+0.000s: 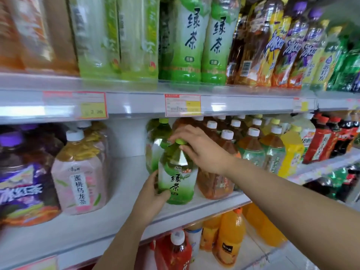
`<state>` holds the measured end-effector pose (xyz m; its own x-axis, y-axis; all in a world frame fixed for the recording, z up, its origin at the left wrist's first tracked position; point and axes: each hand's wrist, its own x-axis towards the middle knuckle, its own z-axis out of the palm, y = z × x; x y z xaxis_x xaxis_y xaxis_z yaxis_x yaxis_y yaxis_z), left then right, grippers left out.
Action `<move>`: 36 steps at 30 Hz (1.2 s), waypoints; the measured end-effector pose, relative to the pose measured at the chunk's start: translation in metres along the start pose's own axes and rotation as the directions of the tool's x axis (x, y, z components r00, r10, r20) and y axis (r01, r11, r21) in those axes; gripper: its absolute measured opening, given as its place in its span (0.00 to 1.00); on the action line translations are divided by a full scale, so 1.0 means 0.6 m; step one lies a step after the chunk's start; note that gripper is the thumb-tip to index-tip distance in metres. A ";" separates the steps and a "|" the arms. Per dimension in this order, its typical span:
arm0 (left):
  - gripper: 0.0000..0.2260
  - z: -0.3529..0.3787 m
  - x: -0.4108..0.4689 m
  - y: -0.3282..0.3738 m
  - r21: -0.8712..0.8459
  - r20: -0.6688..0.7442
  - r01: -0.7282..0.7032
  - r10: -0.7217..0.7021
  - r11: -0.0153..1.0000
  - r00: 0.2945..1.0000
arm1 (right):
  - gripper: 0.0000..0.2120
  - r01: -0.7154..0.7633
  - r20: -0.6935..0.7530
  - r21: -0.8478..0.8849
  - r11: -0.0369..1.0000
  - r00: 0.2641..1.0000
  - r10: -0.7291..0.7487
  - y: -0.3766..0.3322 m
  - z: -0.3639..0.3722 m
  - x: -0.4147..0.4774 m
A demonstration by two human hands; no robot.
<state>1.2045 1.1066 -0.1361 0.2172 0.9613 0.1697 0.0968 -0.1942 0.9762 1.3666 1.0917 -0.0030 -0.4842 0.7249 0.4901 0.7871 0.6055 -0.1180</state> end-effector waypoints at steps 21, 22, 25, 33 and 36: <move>0.48 0.047 0.038 0.022 0.369 -0.282 0.139 -0.031 0.919 0.959 | 0.20 -0.385 -0.053 -0.202 0.901 0.923 0.382 0.053 -0.059 -0.226; 0.47 0.050 0.040 0.023 0.381 -0.303 0.155 -0.035 0.912 0.952 | 0.20 -0.415 -0.013 -0.212 0.885 0.907 0.422 0.059 -0.063 -0.247; 0.44 0.055 0.043 0.030 0.381 -0.366 0.208 -0.059 0.901 0.929 | 0.18 -0.497 0.069 -0.241 0.834 0.848 0.526 0.071 -0.071 -0.315; 0.27 0.214 -0.056 0.082 0.449 -0.406 -0.276 0.470 0.850 0.784 | 0.17 -0.709 0.179 -0.271 0.651 0.628 0.758 0.085 -0.116 -0.526; 0.17 0.325 -0.122 0.068 0.316 0.066 -0.525 0.534 0.790 0.843 | 0.18 -0.809 0.282 -0.324 0.491 0.412 0.866 0.090 -0.143 -0.602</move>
<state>1.3817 0.9903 -0.1353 0.2991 0.6936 0.6554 0.2697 -0.7202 0.6391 1.6167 0.8345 -0.1125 0.3744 0.9161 -0.1437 0.9016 -0.3959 -0.1743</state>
